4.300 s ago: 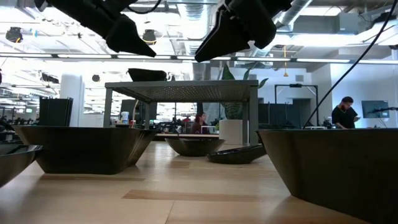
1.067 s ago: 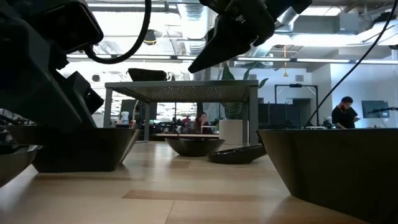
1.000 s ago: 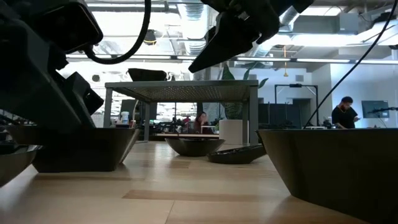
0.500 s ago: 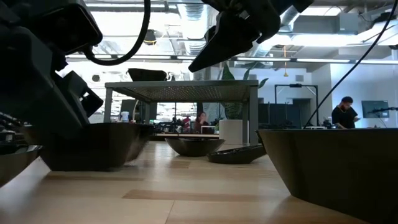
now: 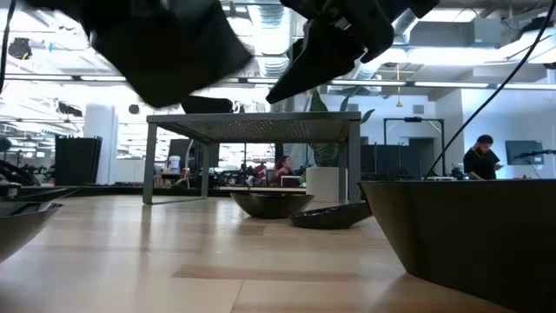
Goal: Pick & Place Mini shaped plates
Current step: Stack the black distorted square plate on top of the black distorted square plates on the shelf
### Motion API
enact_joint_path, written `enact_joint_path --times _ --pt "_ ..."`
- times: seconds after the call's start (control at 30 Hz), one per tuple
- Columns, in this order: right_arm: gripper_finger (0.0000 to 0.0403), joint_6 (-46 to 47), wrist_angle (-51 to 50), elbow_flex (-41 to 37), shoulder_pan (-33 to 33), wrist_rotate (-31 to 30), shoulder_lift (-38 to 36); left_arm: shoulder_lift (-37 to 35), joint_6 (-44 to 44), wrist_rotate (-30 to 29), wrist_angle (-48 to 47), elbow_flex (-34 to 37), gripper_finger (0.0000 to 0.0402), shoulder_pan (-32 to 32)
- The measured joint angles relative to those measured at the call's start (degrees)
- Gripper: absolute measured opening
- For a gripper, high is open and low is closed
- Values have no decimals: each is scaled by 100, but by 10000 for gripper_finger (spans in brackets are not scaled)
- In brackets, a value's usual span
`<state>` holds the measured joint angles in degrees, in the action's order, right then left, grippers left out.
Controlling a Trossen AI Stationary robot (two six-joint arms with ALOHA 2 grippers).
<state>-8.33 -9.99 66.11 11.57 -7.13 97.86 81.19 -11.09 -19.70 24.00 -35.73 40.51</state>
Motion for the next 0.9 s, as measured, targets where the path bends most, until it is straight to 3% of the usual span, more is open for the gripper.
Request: enact_joint_path --times 0.27,0.5,0.67,0.8,0.9 --pt "164 844 -579 -2 9 -7 0 -1648 292 -218 -2016 2 6 -15" --pt "164 1701 -783 -4 42 -22 0 -2666 2647 -1771 -2077 2 6 -165" --pt "160 1789 -770 -4 124 -23 0 -3152 3217 -2675 -2105 2 6 -999" --pt "157 1789 -755 -4 196 -23 0 -3200 3226 -2586 -2129 5 7 -2002" --pt "154 1789 -753 -4 238 -23 0 -3040 3189 -1743 -2114 95 7 -2702"
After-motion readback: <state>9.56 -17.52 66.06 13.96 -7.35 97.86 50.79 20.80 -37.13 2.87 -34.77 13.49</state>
